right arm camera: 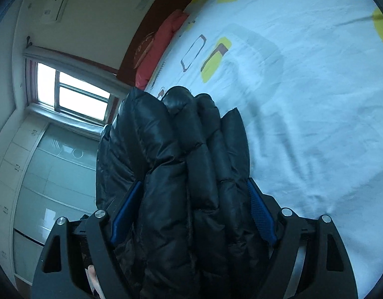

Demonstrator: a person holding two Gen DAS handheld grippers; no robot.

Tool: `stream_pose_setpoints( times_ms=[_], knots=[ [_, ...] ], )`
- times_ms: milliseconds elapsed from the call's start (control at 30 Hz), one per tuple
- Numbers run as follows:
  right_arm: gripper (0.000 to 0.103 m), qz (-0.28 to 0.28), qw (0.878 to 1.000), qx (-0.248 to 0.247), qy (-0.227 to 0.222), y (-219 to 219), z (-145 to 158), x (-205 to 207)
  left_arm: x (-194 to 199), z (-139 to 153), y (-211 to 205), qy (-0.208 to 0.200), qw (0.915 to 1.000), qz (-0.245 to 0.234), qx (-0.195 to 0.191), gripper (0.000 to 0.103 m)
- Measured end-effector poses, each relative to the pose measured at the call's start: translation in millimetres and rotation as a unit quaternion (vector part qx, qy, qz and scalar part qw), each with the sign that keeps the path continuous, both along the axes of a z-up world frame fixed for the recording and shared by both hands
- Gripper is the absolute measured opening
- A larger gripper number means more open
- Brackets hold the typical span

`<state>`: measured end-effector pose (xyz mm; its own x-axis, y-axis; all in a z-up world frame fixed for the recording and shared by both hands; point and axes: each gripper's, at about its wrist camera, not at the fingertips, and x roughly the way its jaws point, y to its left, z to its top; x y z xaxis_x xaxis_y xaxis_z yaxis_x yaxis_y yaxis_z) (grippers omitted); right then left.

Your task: Fold large clothes

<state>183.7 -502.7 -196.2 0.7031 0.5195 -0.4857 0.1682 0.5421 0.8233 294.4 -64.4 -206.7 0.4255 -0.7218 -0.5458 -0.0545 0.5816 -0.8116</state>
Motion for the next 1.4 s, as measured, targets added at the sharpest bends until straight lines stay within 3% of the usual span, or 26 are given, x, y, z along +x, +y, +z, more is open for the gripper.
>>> stream_pose_setpoints(
  times_ms=[233, 700, 1033, 1200, 1400],
  knots=[
    [0.059, -0.010, 1.000, 0.009, -0.003, 4.7, -5.0, -3.0, 4.7, 1.6, -7.5, -0.006, 0.9999, -0.008, 0.011, 0.091],
    [0.049, -0.024, 0.999, 0.020, -0.019, -1.2, -11.9, -18.6, 2.2, 8.8, -22.7, -0.017, 0.9989, 0.000, 0.045, 0.077],
    [0.040, -0.035, 0.998, 0.027, -0.042, 3.6, -9.0, -32.6, -3.0, 16.2, -20.7, -0.031, 0.9984, -0.010, 0.047, 0.068],
    [0.037, -0.032, 0.997, 0.036, -0.061, 19.9, 1.2, -34.9, -3.3, 33.0, -4.5, -0.050, 0.9973, -0.015, 0.051, 0.063],
    [0.037, -0.002, 0.995, 0.063, -0.083, 60.3, 10.8, 8.8, 11.0, 62.1, 43.8, -0.085, 0.9941, 0.011, 0.066, 0.062]
  ],
)
